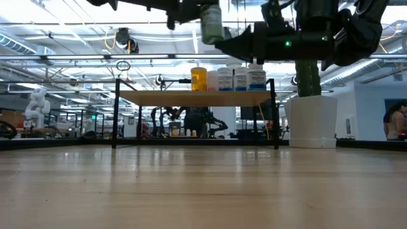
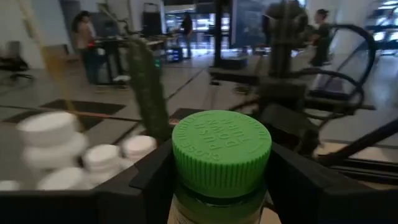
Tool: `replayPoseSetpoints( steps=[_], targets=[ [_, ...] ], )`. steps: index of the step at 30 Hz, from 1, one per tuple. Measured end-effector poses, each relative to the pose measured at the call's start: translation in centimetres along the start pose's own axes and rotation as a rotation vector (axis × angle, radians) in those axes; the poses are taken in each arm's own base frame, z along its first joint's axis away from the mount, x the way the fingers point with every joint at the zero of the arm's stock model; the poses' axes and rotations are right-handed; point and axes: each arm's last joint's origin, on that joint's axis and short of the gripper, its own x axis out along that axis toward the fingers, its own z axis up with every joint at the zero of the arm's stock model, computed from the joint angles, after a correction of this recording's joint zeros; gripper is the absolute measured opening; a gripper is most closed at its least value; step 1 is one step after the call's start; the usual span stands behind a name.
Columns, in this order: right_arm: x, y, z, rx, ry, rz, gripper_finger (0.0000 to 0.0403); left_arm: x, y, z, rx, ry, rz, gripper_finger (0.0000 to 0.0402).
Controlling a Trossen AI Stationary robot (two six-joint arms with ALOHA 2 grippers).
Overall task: Pick and place medicine bottles onto shelf by color
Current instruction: Put the green pill bottle on the shelf
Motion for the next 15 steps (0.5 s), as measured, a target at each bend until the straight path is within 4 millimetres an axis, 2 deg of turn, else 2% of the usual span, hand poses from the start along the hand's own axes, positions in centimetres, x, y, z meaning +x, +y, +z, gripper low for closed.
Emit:
replayPoseSetpoints(
  steps=[4, 10, 15],
  targets=[
    [0.0, 0.0, -0.7, 0.033, 0.063, 0.010, 0.0338, -1.3, 1.3, 1.1, 0.028, 0.034, 0.081, 0.0210],
    [0.0, 0.0, -0.6, 0.043, 0.061, 0.015, 0.0338, -3.4, 4.2, 2.2, 0.064, 0.090, 0.199, 0.0214],
    [0.0, 0.0, -0.6, 0.044, 0.060, 0.015, 0.0338, -3.9, 7.5, 1.7, 0.073, 0.131, 0.308, 0.0218]
  ],
)
